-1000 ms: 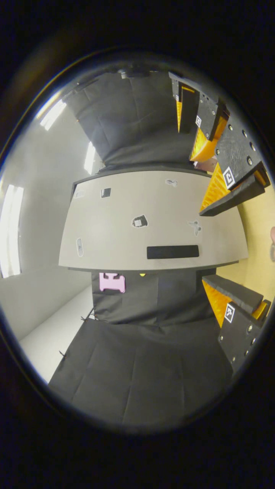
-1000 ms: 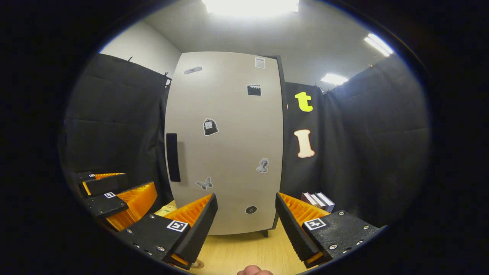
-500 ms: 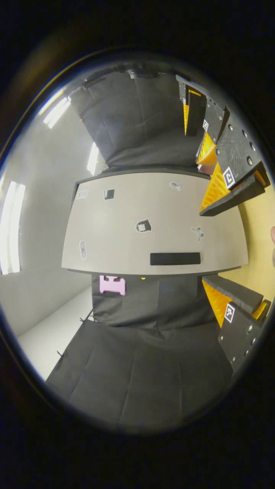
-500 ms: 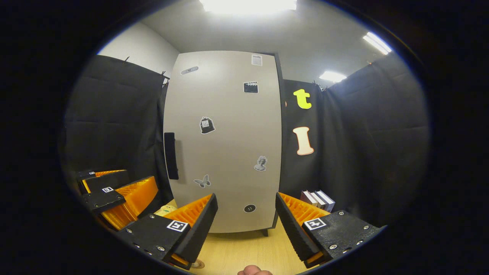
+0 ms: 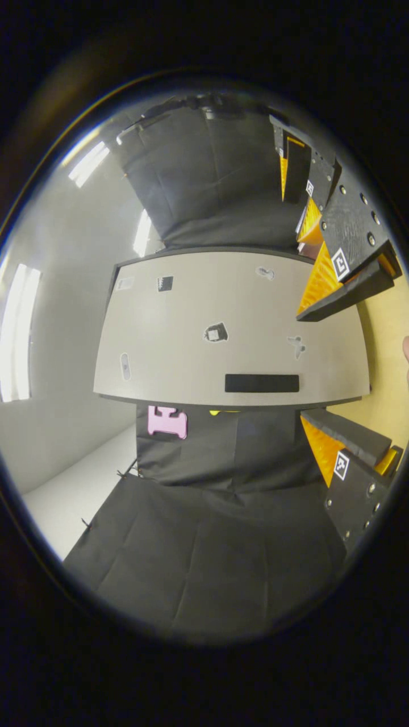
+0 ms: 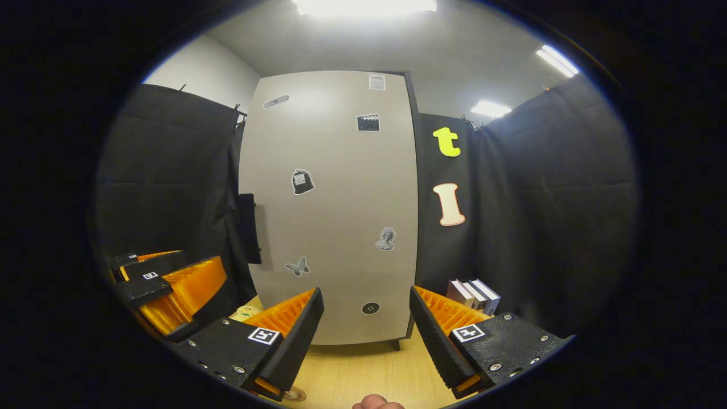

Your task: Open the cabinet door with the right hand, grasp the bottle in the cabinet with the left hand and place it on the coaster, then close the cabinet door with the right hand.

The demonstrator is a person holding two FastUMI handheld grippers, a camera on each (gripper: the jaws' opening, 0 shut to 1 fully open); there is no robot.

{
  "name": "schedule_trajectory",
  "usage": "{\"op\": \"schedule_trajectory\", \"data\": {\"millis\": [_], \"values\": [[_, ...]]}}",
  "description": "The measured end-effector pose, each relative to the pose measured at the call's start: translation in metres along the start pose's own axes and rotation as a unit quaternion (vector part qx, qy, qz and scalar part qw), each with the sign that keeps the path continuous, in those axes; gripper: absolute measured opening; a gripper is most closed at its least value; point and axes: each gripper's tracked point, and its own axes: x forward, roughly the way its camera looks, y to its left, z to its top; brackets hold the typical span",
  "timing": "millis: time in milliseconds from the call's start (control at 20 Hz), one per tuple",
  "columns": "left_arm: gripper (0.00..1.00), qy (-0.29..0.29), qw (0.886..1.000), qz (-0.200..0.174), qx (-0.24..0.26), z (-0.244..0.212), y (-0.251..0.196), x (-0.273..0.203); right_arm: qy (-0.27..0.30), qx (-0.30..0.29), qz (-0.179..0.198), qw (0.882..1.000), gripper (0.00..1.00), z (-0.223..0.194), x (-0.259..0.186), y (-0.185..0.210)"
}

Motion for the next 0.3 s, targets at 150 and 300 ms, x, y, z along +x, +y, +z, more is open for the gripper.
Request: {"op": "schedule_trajectory", "data": {"millis": [150, 300], "values": [[0.92, 0.001, 1.0, -0.002, -0.004, -0.0001, 0.0002, 0.0025, -0.002, -0.003, 0.0, 1.0, 0.94, 0.0012, 0.0007, 0.0012], [0.92, 0.001, 1.0, -0.007, -0.002, -0.0014, -0.0022, 0.0013, -0.001, -0.004, -0.001, 1.0, 0.94, 0.0016, 0.0, 0.0025]]}}
